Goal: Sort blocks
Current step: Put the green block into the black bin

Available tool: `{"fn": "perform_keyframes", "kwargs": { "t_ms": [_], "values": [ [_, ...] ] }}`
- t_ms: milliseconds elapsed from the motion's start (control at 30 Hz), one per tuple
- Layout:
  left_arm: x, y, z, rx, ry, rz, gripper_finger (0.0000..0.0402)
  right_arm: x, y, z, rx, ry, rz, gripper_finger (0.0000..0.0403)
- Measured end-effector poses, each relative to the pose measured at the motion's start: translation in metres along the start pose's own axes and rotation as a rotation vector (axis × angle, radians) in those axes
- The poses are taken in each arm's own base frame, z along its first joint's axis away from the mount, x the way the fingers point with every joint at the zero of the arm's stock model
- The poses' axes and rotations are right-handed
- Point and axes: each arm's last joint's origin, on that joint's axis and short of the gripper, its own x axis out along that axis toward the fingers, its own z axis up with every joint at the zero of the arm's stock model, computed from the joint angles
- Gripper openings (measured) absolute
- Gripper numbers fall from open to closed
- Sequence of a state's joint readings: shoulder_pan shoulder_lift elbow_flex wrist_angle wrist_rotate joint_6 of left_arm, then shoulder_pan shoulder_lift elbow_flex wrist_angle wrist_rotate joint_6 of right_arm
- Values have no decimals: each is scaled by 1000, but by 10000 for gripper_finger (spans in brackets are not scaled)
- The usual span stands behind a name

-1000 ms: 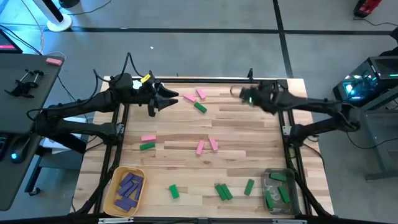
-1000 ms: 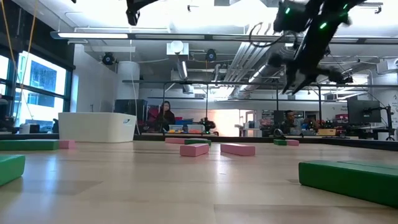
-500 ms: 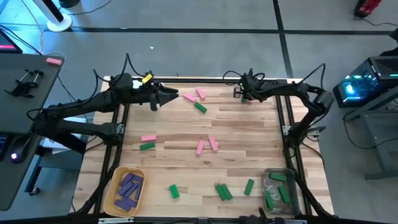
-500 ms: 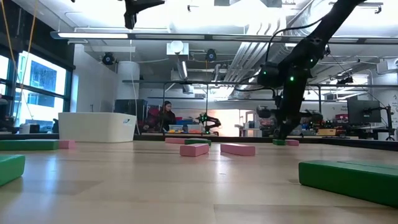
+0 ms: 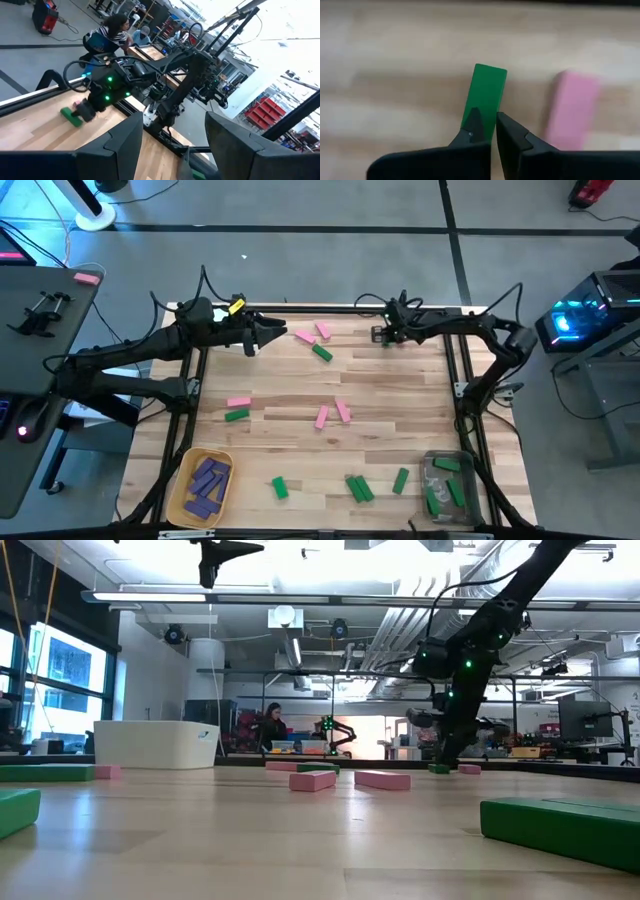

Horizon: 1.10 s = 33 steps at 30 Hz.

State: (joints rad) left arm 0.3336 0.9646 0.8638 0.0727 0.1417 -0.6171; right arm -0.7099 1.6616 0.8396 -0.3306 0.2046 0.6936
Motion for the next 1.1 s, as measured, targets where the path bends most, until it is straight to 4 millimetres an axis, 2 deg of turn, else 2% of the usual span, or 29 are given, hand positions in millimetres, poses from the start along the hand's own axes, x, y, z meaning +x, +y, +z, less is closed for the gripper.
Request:
{"fn": "perform_keyframes", "kwargs": {
  "t_ms": [167,467,600,767,900,1000,1100],
  "values": [
    [0,0,0,11,0,0,202,-8,23,-27,-149,144,120,0],
    [0,0,0,79,1,0,202,-39,56,-105,-390,374,120,0],
    [0,0,0,79,2,0,202,-62,61,-137,-440,448,131,0],
    [0,0,0,96,3,-1,202,-87,60,-168,-475,492,99,0],
    [0,0,0,98,3,-2,202,-104,60,-177,-471,483,133,0],
    [0,0,0,98,4,-3,202,-129,66,-170,-432,400,206,0],
    [0,0,0,117,4,-3,202,-144,65,-165,-397,377,241,0]
  ]
}}
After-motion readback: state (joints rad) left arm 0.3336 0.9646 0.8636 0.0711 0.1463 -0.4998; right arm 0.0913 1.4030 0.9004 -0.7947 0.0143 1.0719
